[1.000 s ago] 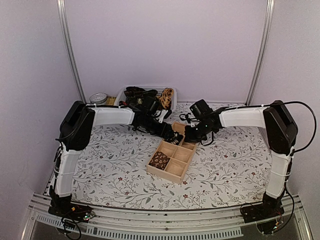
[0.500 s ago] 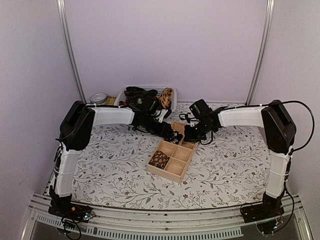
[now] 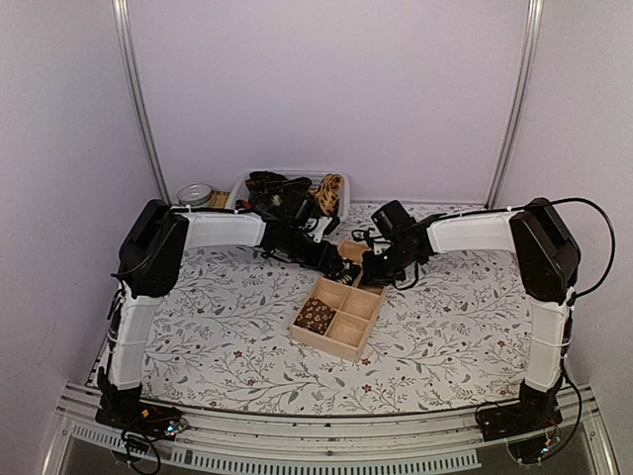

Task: Roll the ties
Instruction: Adjust the tie in the storage box.

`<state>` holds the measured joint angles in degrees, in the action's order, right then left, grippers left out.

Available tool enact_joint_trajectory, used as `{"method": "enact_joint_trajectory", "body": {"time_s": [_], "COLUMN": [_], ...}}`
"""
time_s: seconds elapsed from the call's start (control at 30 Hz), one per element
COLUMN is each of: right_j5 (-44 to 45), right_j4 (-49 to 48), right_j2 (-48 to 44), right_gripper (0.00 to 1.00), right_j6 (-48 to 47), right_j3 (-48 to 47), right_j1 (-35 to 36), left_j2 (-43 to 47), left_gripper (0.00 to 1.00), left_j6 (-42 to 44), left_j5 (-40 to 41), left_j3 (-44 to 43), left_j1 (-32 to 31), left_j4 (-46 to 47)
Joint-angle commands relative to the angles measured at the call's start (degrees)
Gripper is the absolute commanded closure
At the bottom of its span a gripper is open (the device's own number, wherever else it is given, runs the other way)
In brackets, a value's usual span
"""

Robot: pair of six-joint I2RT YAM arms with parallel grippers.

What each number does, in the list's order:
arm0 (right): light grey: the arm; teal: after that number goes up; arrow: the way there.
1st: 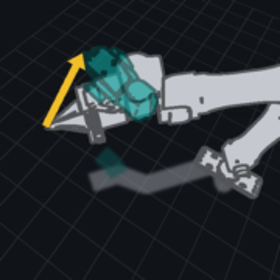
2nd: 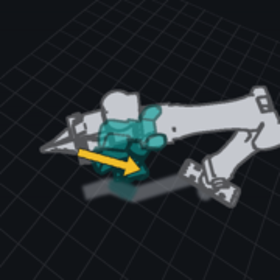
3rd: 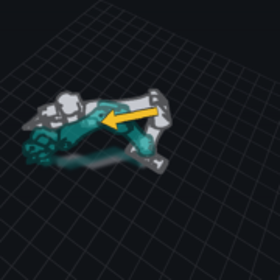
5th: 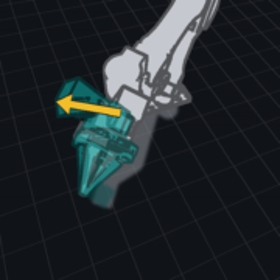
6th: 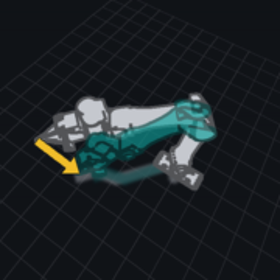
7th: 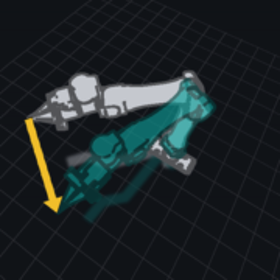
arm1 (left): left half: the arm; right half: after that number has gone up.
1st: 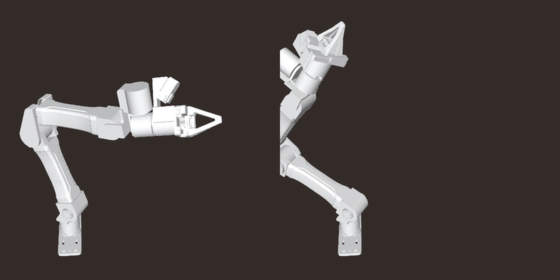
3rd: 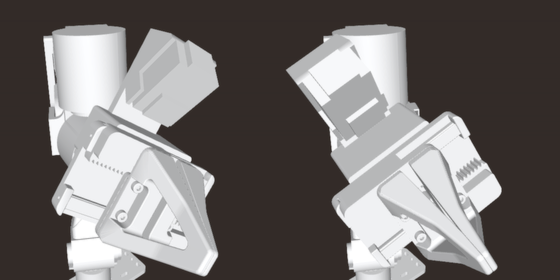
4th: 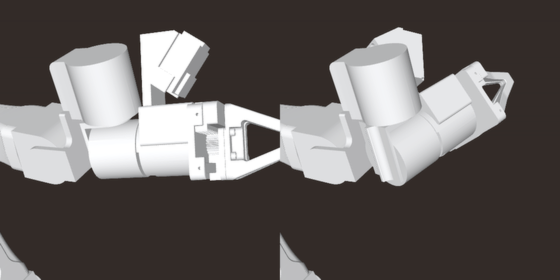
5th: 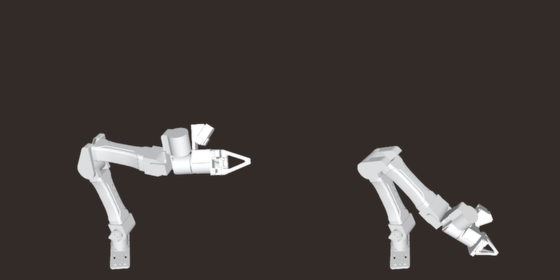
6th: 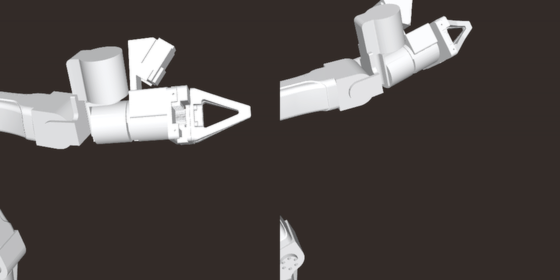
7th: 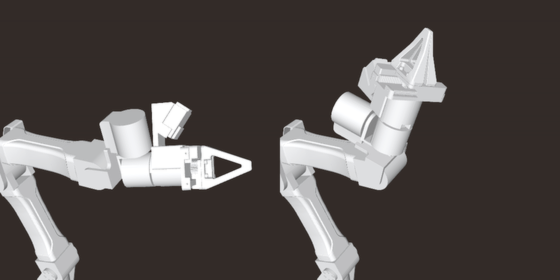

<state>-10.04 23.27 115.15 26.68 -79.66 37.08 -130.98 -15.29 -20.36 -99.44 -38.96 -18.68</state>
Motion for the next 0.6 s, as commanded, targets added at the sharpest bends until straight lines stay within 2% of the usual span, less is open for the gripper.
{"method": "enact_joint_trajectory", "body": {"time_s": [0.0, 0.43, 0.57], "right_j5": [-2.17, -2.28, -1.75], "right_j4": [-2.42, 0.29, 0.32], "right_j2": [2.67, 5.44, 2.96], "right_gripper": [0.95, 0.95, 0.95], "right_j6": [0.75, 0.84, 0.66], "right_j3": [-3.81, -7.79, -6.84], "right_j1": [1.06, 2.14, 2.12], "left_j2": [-2.0, -2.08, -0.58], "left_gripper": [0.49, 0.51, 0.42], "left_j6": [-0.32, -0.32, -0.18], "left_j5": [-0.53, -1.17, 0.21], "left_j3": [0.03, 0.51, 1.68], "left_j1": [0.49, 0.44, 0.77], "left_j4": [-0.18, -0.64, -0.32]}}
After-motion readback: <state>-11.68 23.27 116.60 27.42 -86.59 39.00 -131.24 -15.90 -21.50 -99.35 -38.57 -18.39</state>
